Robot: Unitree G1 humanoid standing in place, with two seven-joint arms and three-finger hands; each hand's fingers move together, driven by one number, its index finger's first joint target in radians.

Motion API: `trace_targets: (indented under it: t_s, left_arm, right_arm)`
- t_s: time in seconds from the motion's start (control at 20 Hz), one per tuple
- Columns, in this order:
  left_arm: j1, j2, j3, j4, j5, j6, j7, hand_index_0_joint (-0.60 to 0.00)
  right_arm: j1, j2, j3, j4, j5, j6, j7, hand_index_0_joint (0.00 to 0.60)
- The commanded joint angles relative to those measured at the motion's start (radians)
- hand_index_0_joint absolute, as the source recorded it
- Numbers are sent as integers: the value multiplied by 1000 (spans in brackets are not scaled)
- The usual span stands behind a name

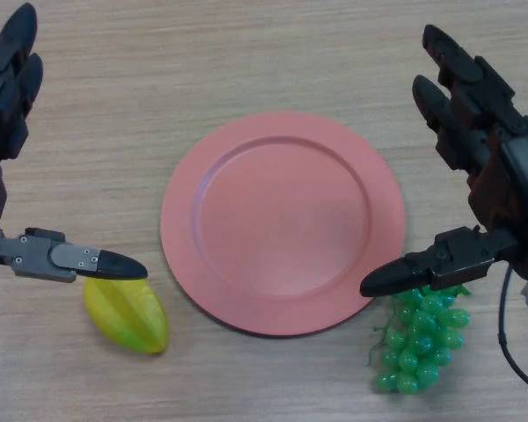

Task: Pick up the yellow starfruit and place it on the plate

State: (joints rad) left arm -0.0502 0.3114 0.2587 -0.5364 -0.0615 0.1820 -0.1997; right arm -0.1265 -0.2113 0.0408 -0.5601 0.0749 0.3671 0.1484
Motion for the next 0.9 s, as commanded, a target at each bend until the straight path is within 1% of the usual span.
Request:
trace_targets:
  t_s: [0.05, 0.4, 0.55, 0.65, 0.7, 0.75, 0.8, 0.85, 0.9]
  left_arm:
    - [-28, 39, 79, -21, -21, -131, 23, 0]
    - [-19, 35, 73, 30, 6, -223, 47, 0]
    - [-26, 40, 68, 32, 12, -214, 51, 0]
    - [1, 24, 67, -4, -17, -181, 33, 0]
    - [35, 5, 66, -54, -26, -128, 21, 0]
    - [56, -5, 65, -79, -21, -109, 16, 0]
    - [102, -28, 79, -116, -9, -90, -12, 0]
    - [125, -39, 84, -124, 3, -88, -25, 0]
    - [173, -71, 82, -115, 41, -111, -42, 0]
  right_arm:
    - [-30, -15, -33, -64, -22, -87, 14, 0]
    - [-25, -23, -50, -60, -50, -106, 23, 0]
    - [-29, -19, -32, -42, -73, -126, 19, 0]
    - [-42, -1, -16, -37, -60, -128, -4, 0]
    - [-55, 7, -11, -18, -43, -159, -28, 0]
    - [-63, 10, -9, -6, -37, -169, -40, 0]
    - [-81, 16, -4, 40, -44, -229, -70, 0]
    - [-96, 18, -5, 55, -44, -241, -81, 0]
    - [-107, 17, 1, 70, -44, -252, -78, 0]
